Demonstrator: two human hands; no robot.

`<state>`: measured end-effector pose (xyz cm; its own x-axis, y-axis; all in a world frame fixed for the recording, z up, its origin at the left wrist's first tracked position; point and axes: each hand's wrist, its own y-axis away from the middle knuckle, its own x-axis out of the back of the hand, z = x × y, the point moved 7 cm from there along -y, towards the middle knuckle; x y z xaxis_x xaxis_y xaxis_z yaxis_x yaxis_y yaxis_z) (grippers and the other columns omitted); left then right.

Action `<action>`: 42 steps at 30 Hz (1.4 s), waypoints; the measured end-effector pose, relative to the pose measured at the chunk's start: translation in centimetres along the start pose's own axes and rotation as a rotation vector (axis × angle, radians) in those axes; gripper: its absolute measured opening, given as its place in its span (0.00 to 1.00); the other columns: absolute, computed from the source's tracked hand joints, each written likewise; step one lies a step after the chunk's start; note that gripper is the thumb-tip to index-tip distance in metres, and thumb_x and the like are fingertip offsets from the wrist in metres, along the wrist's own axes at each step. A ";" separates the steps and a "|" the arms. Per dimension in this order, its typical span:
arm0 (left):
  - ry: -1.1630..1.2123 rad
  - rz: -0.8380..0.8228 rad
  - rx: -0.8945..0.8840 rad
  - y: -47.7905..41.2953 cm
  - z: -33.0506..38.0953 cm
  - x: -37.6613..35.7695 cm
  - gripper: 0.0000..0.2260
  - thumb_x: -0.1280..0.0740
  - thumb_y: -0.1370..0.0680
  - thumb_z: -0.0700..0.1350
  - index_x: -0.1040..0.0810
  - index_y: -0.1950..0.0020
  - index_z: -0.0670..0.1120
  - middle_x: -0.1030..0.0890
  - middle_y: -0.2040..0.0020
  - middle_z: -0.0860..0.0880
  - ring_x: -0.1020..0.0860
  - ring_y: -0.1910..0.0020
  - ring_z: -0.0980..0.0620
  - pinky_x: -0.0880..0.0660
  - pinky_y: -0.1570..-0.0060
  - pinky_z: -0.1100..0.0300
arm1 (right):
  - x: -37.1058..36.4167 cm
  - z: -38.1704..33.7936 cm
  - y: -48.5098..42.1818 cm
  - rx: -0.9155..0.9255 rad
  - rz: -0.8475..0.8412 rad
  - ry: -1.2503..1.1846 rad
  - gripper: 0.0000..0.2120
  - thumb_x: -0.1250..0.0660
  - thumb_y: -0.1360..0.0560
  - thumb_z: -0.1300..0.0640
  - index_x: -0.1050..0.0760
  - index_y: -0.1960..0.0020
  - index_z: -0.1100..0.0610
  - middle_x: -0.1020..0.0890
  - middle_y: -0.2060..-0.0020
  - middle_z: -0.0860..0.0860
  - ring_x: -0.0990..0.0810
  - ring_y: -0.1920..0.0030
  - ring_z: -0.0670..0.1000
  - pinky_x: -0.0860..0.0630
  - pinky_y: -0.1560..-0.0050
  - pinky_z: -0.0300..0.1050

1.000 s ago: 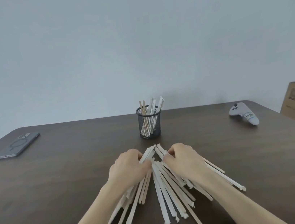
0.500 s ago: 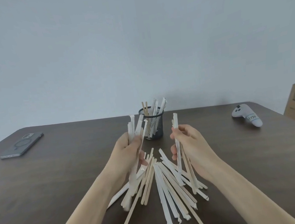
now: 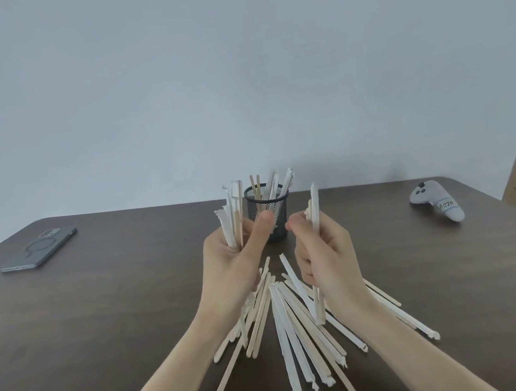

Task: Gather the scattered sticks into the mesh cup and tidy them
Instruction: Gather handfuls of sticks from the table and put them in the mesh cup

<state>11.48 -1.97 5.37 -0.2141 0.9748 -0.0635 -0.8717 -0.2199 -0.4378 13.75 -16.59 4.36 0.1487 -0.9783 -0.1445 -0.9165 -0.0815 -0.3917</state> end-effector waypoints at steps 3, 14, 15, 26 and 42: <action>-0.095 0.019 0.022 0.6 -1.5 0.2 0.24 0.31 0.22 0.56 0.31 0.71 0.42 0.33 0.77 0.45 0.32 0.81 0.49 0.31 0.76 0.57 | -0.1 1.3 0.6 0.013 -0.018 0.072 0.16 0.35 0.19 0.55 0.30 0.54 0.69 0.38 0.74 0.49 0.42 0.77 0.46 0.42 0.77 0.38; -0.230 0.100 0.146 0.0 -2.7 1.4 0.28 0.39 0.16 0.56 0.27 0.76 0.48 0.18 0.71 0.45 0.20 0.70 0.53 0.21 0.55 0.50 | 0.8 1.6 0.3 -0.018 0.018 0.367 0.23 0.45 0.16 0.47 0.29 0.66 0.56 0.28 0.76 0.47 0.26 0.73 0.47 0.20 0.61 0.53; -0.289 0.108 0.145 -0.8 -1.8 1.5 0.28 0.40 0.16 0.56 0.26 0.75 0.47 0.16 0.68 0.45 0.20 0.67 0.52 0.23 0.55 0.53 | 0.9 0.5 -0.4 0.015 0.023 0.477 0.24 0.46 0.16 0.46 0.30 0.65 0.57 0.28 0.76 0.46 0.27 0.71 0.47 0.24 0.61 0.48; -0.511 0.087 -0.020 -14.7 2.0 -1.8 0.21 0.43 0.19 0.55 0.26 0.65 0.43 0.31 0.73 0.49 0.33 0.71 0.47 0.32 0.64 0.55 | -0.6 -4.7 -13.5 0.113 0.056 0.899 0.24 0.51 0.17 0.40 0.23 0.50 0.54 0.17 0.57 0.47 0.20 0.53 0.55 0.27 0.50 0.50; -0.877 0.097 0.137 -18.1 -5.1 -1.8 0.21 0.38 0.23 0.64 0.22 0.51 0.46 0.19 0.56 0.51 0.21 0.53 0.44 0.27 0.54 0.53 | -0.1 -0.6 -16.9 -0.026 0.056 1.056 0.17 0.40 0.21 0.42 0.23 0.45 0.54 0.17 0.50 0.51 0.19 0.47 0.56 0.28 0.51 0.48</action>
<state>29.93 0.43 8.83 -0.5009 0.5837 0.6391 -0.8652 -0.3577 -0.3513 29.03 -15.18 11.54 -0.2817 -0.6489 0.7068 -0.9214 -0.0226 -0.3879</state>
